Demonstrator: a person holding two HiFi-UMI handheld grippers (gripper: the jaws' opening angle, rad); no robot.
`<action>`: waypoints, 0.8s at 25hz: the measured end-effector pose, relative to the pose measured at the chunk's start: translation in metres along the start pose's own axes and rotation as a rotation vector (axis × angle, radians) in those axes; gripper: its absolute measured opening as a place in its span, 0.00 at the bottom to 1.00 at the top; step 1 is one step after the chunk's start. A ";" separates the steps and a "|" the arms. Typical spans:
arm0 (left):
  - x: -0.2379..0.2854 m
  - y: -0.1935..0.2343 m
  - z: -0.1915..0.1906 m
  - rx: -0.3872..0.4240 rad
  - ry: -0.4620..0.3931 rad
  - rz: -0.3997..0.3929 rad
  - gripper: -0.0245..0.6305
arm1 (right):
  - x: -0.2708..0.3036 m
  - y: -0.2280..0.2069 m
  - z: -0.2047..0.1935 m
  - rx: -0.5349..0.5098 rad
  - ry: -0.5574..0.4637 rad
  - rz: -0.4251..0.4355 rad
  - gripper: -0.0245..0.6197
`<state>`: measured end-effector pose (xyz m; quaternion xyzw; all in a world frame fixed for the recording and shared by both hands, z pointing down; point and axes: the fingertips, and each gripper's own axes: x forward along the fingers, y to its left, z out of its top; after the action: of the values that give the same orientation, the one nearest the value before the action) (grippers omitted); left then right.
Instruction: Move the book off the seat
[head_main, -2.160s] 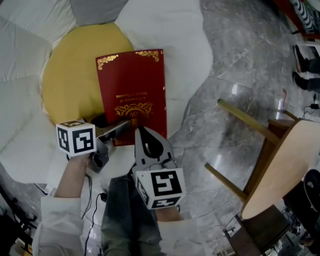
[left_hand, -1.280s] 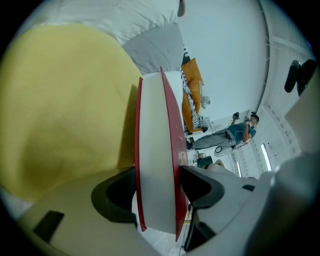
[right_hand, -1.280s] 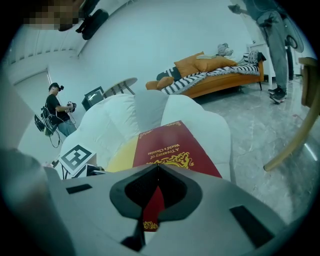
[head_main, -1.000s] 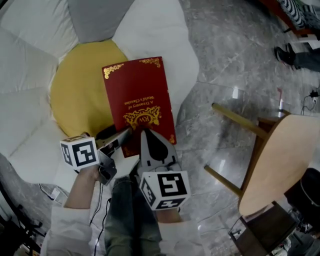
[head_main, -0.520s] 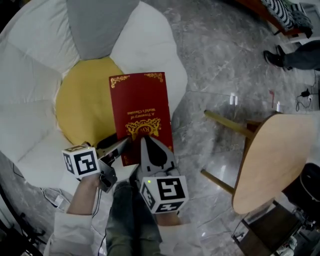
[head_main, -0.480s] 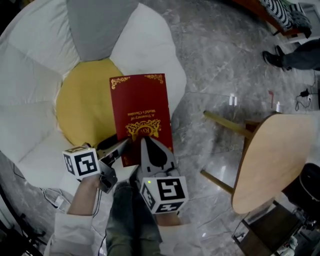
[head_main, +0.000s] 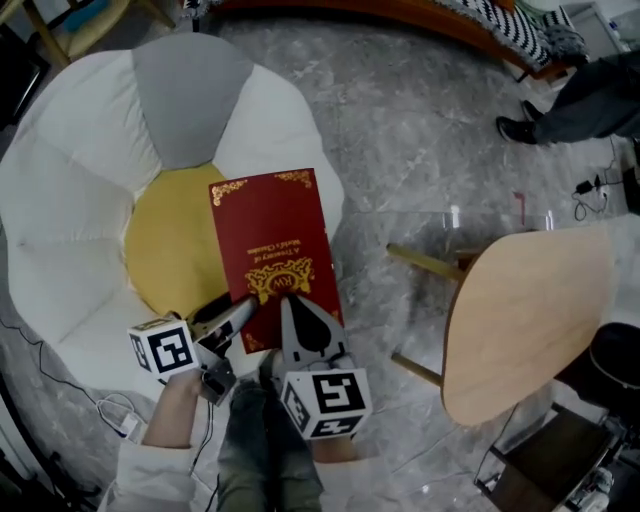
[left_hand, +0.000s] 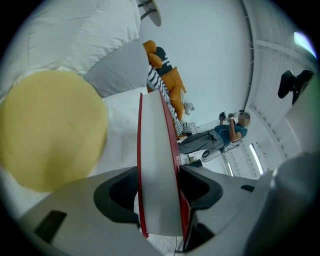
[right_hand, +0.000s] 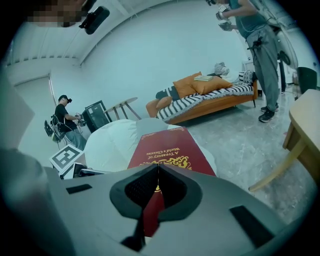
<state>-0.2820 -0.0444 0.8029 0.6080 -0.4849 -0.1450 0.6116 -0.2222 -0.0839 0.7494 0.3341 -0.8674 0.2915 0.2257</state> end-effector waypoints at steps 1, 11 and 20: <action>-0.003 -0.010 0.004 0.013 -0.004 -0.008 0.43 | -0.006 0.002 0.008 0.003 -0.011 0.001 0.06; -0.037 -0.115 0.033 0.051 -0.005 -0.084 0.43 | -0.074 0.031 0.107 -0.039 -0.109 -0.013 0.06; -0.085 -0.205 0.055 0.103 -0.013 -0.062 0.43 | -0.168 0.077 0.202 -0.095 -0.199 -0.043 0.06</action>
<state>-0.2812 -0.0575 0.5742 0.6523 -0.4767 -0.1426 0.5718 -0.2033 -0.0945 0.4766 0.3689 -0.8910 0.2104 0.1606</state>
